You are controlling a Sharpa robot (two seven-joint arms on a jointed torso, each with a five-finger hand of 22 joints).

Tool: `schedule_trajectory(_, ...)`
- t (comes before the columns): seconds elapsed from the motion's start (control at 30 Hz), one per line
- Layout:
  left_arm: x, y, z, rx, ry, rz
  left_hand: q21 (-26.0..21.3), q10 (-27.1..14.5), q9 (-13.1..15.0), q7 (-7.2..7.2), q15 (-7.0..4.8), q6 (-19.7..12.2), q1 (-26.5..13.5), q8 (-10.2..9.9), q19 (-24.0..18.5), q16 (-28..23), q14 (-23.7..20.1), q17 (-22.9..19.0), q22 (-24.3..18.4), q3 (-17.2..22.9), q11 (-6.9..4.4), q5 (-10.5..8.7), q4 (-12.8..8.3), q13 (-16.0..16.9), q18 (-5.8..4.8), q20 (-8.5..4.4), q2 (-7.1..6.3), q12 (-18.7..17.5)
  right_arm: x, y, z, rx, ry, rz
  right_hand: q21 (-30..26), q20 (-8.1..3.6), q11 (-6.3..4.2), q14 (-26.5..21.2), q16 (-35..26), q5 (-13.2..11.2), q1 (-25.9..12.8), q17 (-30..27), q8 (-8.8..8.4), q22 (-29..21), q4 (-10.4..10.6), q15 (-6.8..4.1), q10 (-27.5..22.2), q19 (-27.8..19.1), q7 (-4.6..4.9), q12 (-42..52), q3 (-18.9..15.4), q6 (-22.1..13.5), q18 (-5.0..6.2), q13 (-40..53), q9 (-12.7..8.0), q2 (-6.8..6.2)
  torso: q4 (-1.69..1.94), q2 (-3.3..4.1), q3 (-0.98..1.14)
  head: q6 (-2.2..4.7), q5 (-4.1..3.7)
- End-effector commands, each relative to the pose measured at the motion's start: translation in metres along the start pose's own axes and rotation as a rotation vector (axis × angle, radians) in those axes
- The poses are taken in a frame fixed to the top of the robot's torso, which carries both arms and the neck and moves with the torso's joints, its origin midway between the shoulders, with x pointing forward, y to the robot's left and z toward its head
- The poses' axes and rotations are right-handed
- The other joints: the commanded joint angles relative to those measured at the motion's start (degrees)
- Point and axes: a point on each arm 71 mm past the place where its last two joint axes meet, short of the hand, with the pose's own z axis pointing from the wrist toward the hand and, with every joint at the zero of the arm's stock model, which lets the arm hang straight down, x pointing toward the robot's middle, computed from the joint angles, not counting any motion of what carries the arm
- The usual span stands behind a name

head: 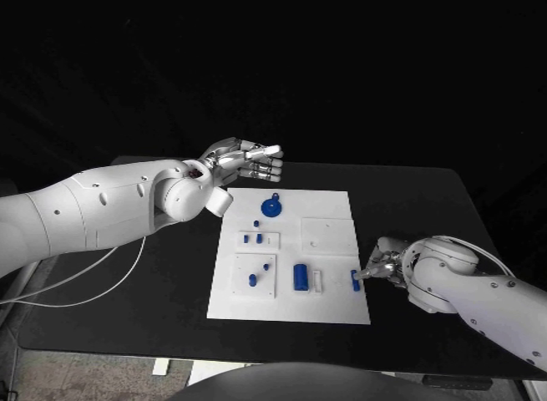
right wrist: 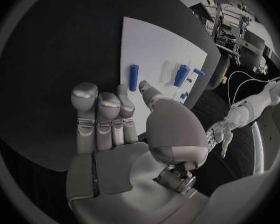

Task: Assemble the parts on the task board

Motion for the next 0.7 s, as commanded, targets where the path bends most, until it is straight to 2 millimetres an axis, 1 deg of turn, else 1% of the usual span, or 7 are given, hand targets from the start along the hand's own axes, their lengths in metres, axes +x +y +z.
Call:
schedule_trajectory(0.03, 0.003, -0.001, 0.001, 0.015, 0.017, -0.003, -0.2, 0.3, 0.1, 0.13, -0.03, 0.3, -0.1, 0.0, 0.3, 0.0, 0.3, -0.1, 0.0, -0.3, 0.01, 0.17, 0.0, 0.0, 0.0, -0.12, 0.55, -0.3, 0.002, 0.001, 0.001, 0.014, -0.012, -0.033, 0.3, -0.07, 0.18, -0.1, 0.2, -0.3, 0.0, 0.1, 0.03, 5.1, 0.6, 0.24, 0.0, 1.1, -0.08, -0.1, 0.0, 0.4, -0.7, 0.1, -0.1, -0.49, -0.01, 0.01, -0.03, -0.1, 0.16)
schedule_trajectory(0.13, 0.003, -0.001, 0.001, 0.014, 0.019, -0.004, -0.2, 0.3, 0.1, 0.13, -0.03, 0.3, -0.1, 0.0, 0.3, 0.0, 0.3, -0.1, 0.0, -0.3, 0.01, 0.17, 0.0, 0.0, 0.0, -0.12, 0.55, -0.3, 0.004, 0.003, 0.002, 0.01, -0.008, -0.035, 0.3, -0.13, 0.13, -0.1, 0.1, -0.3, 0.5, 0.2, 0.02, 5.1, 1.4, 0.21, 0.1, 1.1, -0.12, -0.2, 0.0, 0.5, -0.77, 0.2, -0.2, -0.68, -0.03, -0.03, -0.08, -0.19, 0.06)
schedule_trajectory(0.3, 0.003, -0.001, 0.001, 0.012, 0.02, -0.004, -0.2, 0.3, 0.1, 0.13, -0.03, 0.3, -0.1, 0.0, 0.3, 0.0, 0.3, -0.1, 0.0, -0.3, 0.01, 0.17, 0.0, 0.0, 0.0, -0.12, 0.55, -0.3, 0.008, 0.004, 0.004, 0.009, 0.0, -0.041, 0.4, -0.12, 0.07, -0.1, 0.1, -0.3, 0.8, 0.2, 0.08, 5.1, 1.2, 0.2, 0.1, 1.1, -0.28, -0.2, 0.1, 1.0, -0.78, 0.2, -0.1, -0.4, -0.04, -0.04, -0.1, -0.27, 0.06)
schedule_trajectory(0.4, 0.003, -0.001, 0.001, 0.011, 0.021, -0.004, -0.2, 0.2, 0.1, 0.16, -0.01, 0.3, -0.1, 0.0, 0.3, 0.0, 0.3, -0.1, 0.0, -0.2, 0.02, 0.13, 0.0, 0.0, 0.01, -0.1, 0.52, -0.3, 0.01, 0.004, 0.004, 0.011, 0.006, -0.046, 0.3, -0.07, -0.05, 0.0, 0.0, -0.2, 1.2, 0.2, 0.03, 5.1, 0.3, 0.2, 0.1, 1.0, -0.51, -0.3, 0.1, 1.7, -0.8, 0.1, 0.2, 0.25, -0.02, -0.05, -0.12, -0.28, 0.02)
schedule_trajectory(0.5, 0.004, -0.001, 0.001, 0.01, 0.022, -0.004, -0.2, 0.2, 0.1, 0.16, -0.01, 0.2, -0.1, 0.0, 0.3, 0.0, 0.3, -0.1, 0.0, -0.2, 0.02, 0.13, 0.0, 0.0, 0.01, -0.1, 0.52, -0.3, 0.013, 0.004, 0.006, 0.014, 0.01, -0.055, 0.4, -0.1, -0.21, 0.0, 0.0, -0.2, 0.7, 0.1, -0.01, 5.1, -1.5, 0.15, 0.1, 1.0, -0.82, -0.3, -0.5, 2.4, -0.88, 0.1, 0.8, 1.33, -0.04, -0.04, -0.11, -0.34, 0.05)
schedule_trajectory(0.6, 0.004, -0.001, 0.001, 0.009, 0.024, -0.005, -0.2, 0.2, 0.1, 0.16, -0.01, 0.2, -0.1, 0.0, 0.3, 0.0, 0.3, -0.1, 0.0, -0.2, 0.02, 0.13, 0.0, 0.0, 0.01, -0.1, 0.52, -0.3, 0.016, 0.005, 0.007, 0.016, 0.009, -0.064, 0.5, -0.12, -0.23, 0.0, 0.1, -0.1, 0.4, 0.2, -0.02, 5.1, -2.4, 0.14, 0.1, 1.0, -0.87, -0.3, -0.6, 2.4, -0.94, 0.1, 1.3, 1.73, -0.02, -0.03, -0.1, -0.38, 0.04)
schedule_trajectory(0.7, 0.004, -0.001, 0.001, 0.009, 0.025, -0.005, -0.2, 0.2, 0.1, 0.16, -0.01, 0.2, -0.1, 0.0, 0.3, 0.0, 0.3, -0.1, 0.0, -0.2, 0.02, 0.13, 0.0, 0.0, 0.01, -0.1, 0.52, -0.3, 0.021, 0.008, 0.01, 0.016, 0.009, -0.075, 0.6, -0.12, -0.25, 0.0, 0.1, -0.1, 0.4, 0.2, -0.01, 5.1, -2.5, 0.14, 0.1, 1.0, -0.9, -0.3, -0.6, 2.4, -0.94, 0.1, 1.3, 1.78, 0.04, 0.0, -0.07, -0.45, 0.16)
